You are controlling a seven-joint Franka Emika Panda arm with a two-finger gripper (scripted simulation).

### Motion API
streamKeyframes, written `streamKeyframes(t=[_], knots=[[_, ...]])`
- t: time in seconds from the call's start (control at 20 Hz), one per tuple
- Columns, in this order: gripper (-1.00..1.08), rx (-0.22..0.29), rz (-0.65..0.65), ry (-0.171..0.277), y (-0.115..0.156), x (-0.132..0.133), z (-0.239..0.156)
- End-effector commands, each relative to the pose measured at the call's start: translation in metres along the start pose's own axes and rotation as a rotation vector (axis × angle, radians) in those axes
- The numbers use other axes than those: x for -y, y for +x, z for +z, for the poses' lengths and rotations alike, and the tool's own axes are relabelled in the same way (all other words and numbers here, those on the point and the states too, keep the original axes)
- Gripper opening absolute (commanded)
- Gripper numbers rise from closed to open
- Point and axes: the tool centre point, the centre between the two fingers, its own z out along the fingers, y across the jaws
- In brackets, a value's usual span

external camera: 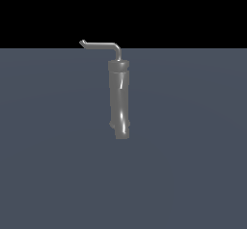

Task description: Turn on the faucet by rotating a designated handle.

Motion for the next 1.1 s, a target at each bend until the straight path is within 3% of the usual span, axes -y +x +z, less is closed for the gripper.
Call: streamKeyframes(t=[0.0,1.05], knots=[[-1.00,0.002,0.062,-0.001,0.007,0.010,0.008],[-1.00,-0.004,0.566,-0.019,0.055,0.087,0.088]])
